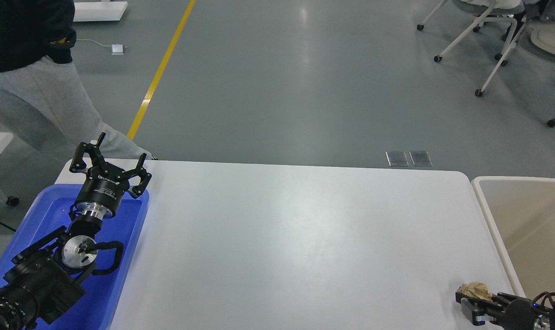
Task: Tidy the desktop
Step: 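Lift the paper ball with the right gripper over the white bin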
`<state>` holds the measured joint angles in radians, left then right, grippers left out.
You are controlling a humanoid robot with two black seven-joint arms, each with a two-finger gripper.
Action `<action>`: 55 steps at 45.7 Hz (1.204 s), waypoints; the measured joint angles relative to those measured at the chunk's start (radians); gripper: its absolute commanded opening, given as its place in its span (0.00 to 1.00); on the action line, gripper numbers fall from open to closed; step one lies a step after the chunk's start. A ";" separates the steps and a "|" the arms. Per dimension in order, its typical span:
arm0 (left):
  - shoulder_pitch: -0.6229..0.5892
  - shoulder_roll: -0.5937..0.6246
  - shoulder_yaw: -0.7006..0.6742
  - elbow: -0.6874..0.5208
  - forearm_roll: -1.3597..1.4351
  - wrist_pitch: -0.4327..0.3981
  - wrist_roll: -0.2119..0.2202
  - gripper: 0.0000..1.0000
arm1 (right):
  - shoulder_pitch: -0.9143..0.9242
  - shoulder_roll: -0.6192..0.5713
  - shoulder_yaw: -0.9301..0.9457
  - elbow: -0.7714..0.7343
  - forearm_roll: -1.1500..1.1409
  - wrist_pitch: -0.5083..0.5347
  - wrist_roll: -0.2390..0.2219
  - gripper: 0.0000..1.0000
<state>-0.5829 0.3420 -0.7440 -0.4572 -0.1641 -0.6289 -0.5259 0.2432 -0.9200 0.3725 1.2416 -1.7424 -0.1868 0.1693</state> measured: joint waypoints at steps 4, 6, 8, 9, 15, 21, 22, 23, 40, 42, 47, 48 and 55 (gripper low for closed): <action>0.000 0.000 0.000 0.000 0.000 0.000 0.000 1.00 | 0.010 -0.044 0.000 0.047 0.022 0.004 0.001 0.00; 0.000 0.000 0.000 0.000 0.000 0.000 0.000 1.00 | 0.015 -0.064 0.000 0.065 0.028 0.006 0.002 0.00; 0.000 0.000 0.000 0.000 0.000 0.000 0.000 1.00 | 0.020 -0.091 0.000 0.090 0.036 0.010 0.003 0.00; 0.000 0.000 0.000 0.000 0.000 0.000 0.000 1.00 | 0.022 -0.103 0.001 0.099 0.039 0.012 0.003 0.00; 0.000 0.000 0.000 0.000 0.000 0.000 0.000 1.00 | 0.043 -0.195 0.006 0.180 0.072 0.032 0.005 0.00; 0.000 0.000 0.000 0.000 0.000 0.000 0.000 1.00 | 0.081 -0.281 0.011 0.252 0.112 0.057 0.006 0.00; 0.000 0.000 0.000 0.000 0.000 0.000 0.000 1.00 | 0.089 -0.295 0.011 0.264 0.121 0.063 0.006 0.00; 0.000 0.000 0.000 0.000 0.000 0.000 0.000 1.00 | 0.103 -0.315 0.011 0.279 0.134 0.072 0.005 0.00; 0.000 0.000 0.000 0.000 0.000 0.000 0.000 1.00 | 0.351 -0.528 0.024 0.397 0.334 0.290 0.015 0.00; 0.000 0.000 0.000 0.000 0.000 0.000 0.000 1.00 | 0.381 -0.545 0.026 0.404 0.353 0.324 0.017 0.00; 0.000 0.000 0.000 0.000 0.000 0.000 0.000 1.00 | 0.482 -0.588 0.030 0.417 0.407 0.428 0.020 0.00; 0.000 0.000 0.000 0.000 0.000 0.000 0.000 1.00 | 0.506 -0.596 0.030 0.419 0.419 0.453 0.021 0.00; 0.000 0.000 0.000 0.000 0.000 0.000 0.000 1.00 | 0.634 -0.633 0.033 0.423 0.473 0.572 0.023 0.00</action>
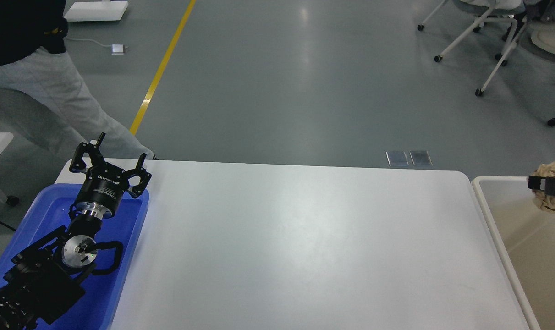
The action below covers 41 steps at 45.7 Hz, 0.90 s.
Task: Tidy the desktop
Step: 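Lift the paper ball with the right gripper over the white bin, then open the right gripper to drop the paper ball into the bin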
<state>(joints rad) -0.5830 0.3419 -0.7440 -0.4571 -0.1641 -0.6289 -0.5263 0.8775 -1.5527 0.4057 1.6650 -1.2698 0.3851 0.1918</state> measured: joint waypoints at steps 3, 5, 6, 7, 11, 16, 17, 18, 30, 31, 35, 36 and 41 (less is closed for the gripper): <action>0.000 0.000 0.000 0.000 0.000 0.000 0.000 1.00 | 0.037 -0.009 0.000 0.000 0.016 0.033 0.000 0.00; 0.000 0.000 0.000 0.000 0.000 0.000 0.000 1.00 | 0.052 -0.014 0.000 -0.001 0.023 0.045 0.000 0.00; 0.000 0.000 0.000 0.000 0.000 0.000 0.000 1.00 | 0.061 -0.017 0.000 -0.003 0.027 0.053 0.000 0.00; 0.000 0.000 0.000 0.000 0.000 0.000 0.000 1.00 | 0.067 -0.018 -0.001 -0.005 0.030 0.057 0.000 0.00; 0.000 0.000 0.000 0.000 0.000 0.000 0.000 1.00 | 0.087 -0.023 -0.005 -0.018 0.048 0.071 0.000 0.00; 0.000 0.000 0.000 0.000 0.000 0.000 0.000 1.00 | 0.104 -0.025 -0.013 -0.041 0.091 0.073 0.000 0.00; 0.000 0.000 0.000 0.000 0.000 0.000 0.000 1.00 | 0.106 -0.025 -0.015 -0.045 0.099 0.072 0.000 0.00; 0.000 0.000 0.000 0.000 0.000 0.000 0.000 1.00 | 0.108 -0.025 -0.019 -0.052 0.111 0.069 0.000 0.00; 0.000 0.000 0.000 0.000 0.000 0.000 0.000 1.00 | 0.118 -0.005 -0.092 -0.121 0.231 -0.016 0.001 0.00; 0.000 0.000 0.000 0.000 0.000 0.000 0.000 1.00 | 0.118 -0.003 -0.099 -0.127 0.242 -0.024 0.001 0.00; 0.000 0.000 0.000 0.000 0.000 0.000 0.000 1.00 | 0.118 0.012 -0.135 -0.155 0.304 -0.068 0.001 0.00; 0.000 0.000 0.000 0.000 0.000 0.000 0.000 1.00 | 0.118 0.015 -0.142 -0.162 0.318 -0.078 0.001 0.00; 0.000 0.000 0.000 0.000 0.000 0.000 0.000 1.00 | 0.115 0.040 -0.190 -0.207 0.407 -0.144 0.001 0.00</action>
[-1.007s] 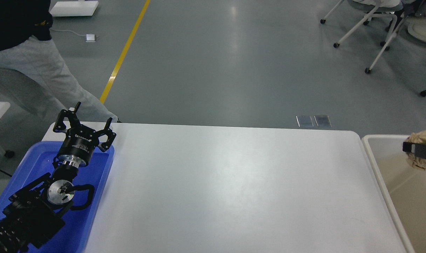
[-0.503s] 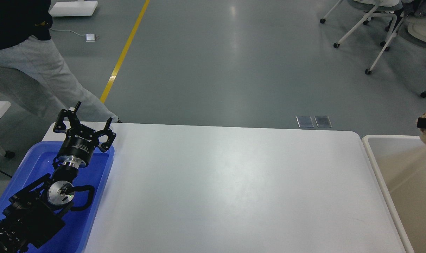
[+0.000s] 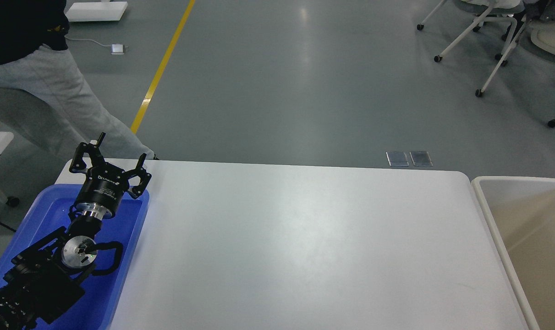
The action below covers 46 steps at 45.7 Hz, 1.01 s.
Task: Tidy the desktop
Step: 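Open the right gripper to drop the paper ball into the bin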
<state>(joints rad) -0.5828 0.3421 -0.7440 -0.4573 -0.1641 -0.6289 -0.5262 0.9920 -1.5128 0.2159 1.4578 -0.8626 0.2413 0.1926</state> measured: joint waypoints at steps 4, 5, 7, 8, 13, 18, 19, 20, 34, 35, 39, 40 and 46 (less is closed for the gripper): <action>0.000 0.000 0.000 0.000 0.000 0.000 0.000 1.00 | -0.006 0.021 -0.033 -0.034 0.075 -0.045 0.001 0.00; 0.000 0.000 0.000 0.000 0.000 0.000 0.000 1.00 | -0.007 0.026 -0.039 -0.041 0.091 -0.055 0.001 0.00; 0.000 0.000 0.000 0.000 0.000 0.000 0.000 1.00 | -0.013 0.039 -0.051 -0.058 0.133 -0.080 0.002 0.00; 0.000 0.000 0.000 0.000 0.000 0.000 0.000 1.00 | -0.017 0.044 -0.055 -0.065 0.150 -0.090 0.003 0.00; 0.000 0.000 0.000 0.000 0.000 0.000 0.000 1.00 | -0.048 0.083 -0.074 -0.116 0.252 -0.150 0.004 0.00; 0.000 0.000 0.000 0.000 0.000 0.000 0.000 1.00 | -0.084 0.125 -0.083 -0.173 0.353 -0.189 0.005 0.00; 0.000 0.000 0.000 0.000 0.000 0.000 0.000 1.00 | -0.092 0.135 -0.084 -0.186 0.378 -0.195 0.006 0.00; 0.000 0.000 0.000 0.000 0.000 0.000 0.000 1.00 | -0.098 0.142 -0.084 -0.196 0.396 -0.200 0.006 0.00; 0.000 0.000 0.000 0.000 0.000 0.000 0.000 1.00 | -0.213 0.293 -0.079 -0.416 0.655 -0.237 0.022 0.00; 0.000 0.000 0.000 0.000 0.000 0.000 0.000 1.00 | -0.221 0.306 -0.076 -0.434 0.669 -0.237 0.024 0.00; 0.000 0.000 0.000 0.000 0.000 0.000 0.000 1.00 | -0.264 0.365 -0.053 -0.513 0.721 -0.238 0.036 0.00; 0.000 0.000 0.000 0.000 0.000 0.000 0.000 1.00 | -0.274 0.377 -0.046 -0.528 0.729 -0.238 0.038 0.00; 0.000 0.000 0.000 0.000 0.000 0.000 0.000 1.00 | -0.351 0.464 0.033 -0.621 0.768 -0.236 0.049 0.00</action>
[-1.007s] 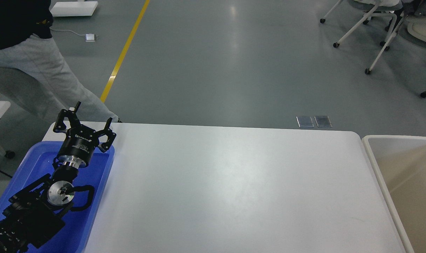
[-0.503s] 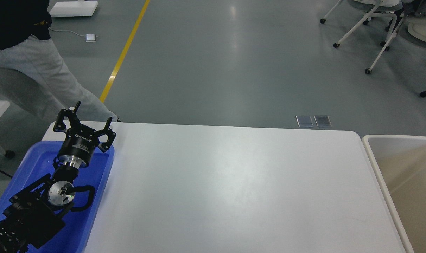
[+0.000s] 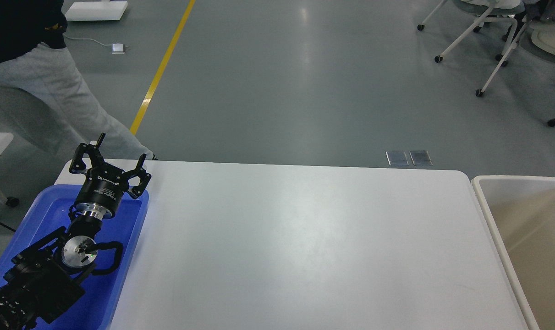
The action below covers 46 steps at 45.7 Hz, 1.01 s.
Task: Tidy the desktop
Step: 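Open the right gripper to drop the paper ball into the bin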
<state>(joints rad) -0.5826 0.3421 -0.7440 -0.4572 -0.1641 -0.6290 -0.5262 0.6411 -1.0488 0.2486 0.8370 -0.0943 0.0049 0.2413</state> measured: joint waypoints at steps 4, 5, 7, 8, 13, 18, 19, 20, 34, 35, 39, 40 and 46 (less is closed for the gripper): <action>0.000 0.000 0.000 0.000 0.000 0.000 0.000 1.00 | -0.049 0.057 0.066 -0.052 0.011 0.002 0.004 0.00; 0.000 0.000 0.000 0.000 0.000 0.000 0.000 1.00 | -0.061 0.072 0.083 -0.066 0.013 0.003 0.005 0.00; 0.000 0.000 0.000 0.000 0.000 0.000 0.000 1.00 | -0.084 0.104 0.117 -0.097 0.016 0.004 0.006 0.00; 0.000 0.000 0.000 0.000 0.000 0.000 0.000 1.00 | -0.093 0.118 0.130 -0.111 0.017 0.004 0.007 0.00; 0.000 0.000 0.000 0.000 0.000 0.000 0.000 1.00 | -0.128 0.191 0.190 -0.184 0.022 0.007 0.009 0.00; 0.000 0.000 0.000 0.000 0.000 0.000 0.000 1.00 | -0.151 0.249 0.231 -0.253 0.024 0.008 0.010 0.00; 0.000 0.000 0.000 0.000 0.000 0.000 0.000 1.00 | -0.155 0.262 0.241 -0.273 0.025 0.008 0.011 0.00; 0.000 0.000 0.000 0.000 0.000 0.000 0.000 1.00 | -0.158 0.271 0.247 -0.286 0.025 0.008 0.011 0.00; 0.000 0.000 0.000 0.000 0.000 0.000 0.000 1.00 | -0.174 0.407 0.296 -0.497 0.028 0.003 0.012 0.01; 0.000 0.000 0.000 0.000 0.000 0.000 0.000 1.00 | -0.175 0.413 0.296 -0.506 0.028 0.002 0.012 0.04; 0.000 0.000 0.000 0.000 0.000 0.000 0.000 1.00 | -0.175 0.430 0.300 -0.535 0.028 -0.001 0.012 0.24; 0.000 0.000 0.000 0.000 0.000 0.000 0.000 1.00 | -0.174 0.433 0.300 -0.539 0.028 -0.001 0.012 0.32; 0.001 0.000 0.000 0.000 0.000 0.000 0.000 1.00 | -0.169 0.447 0.303 -0.561 0.029 -0.003 0.009 1.00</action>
<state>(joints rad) -0.5819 0.3418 -0.7440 -0.4572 -0.1641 -0.6289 -0.5264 0.4725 -0.6015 0.5520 0.2757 -0.0648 0.0022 0.2502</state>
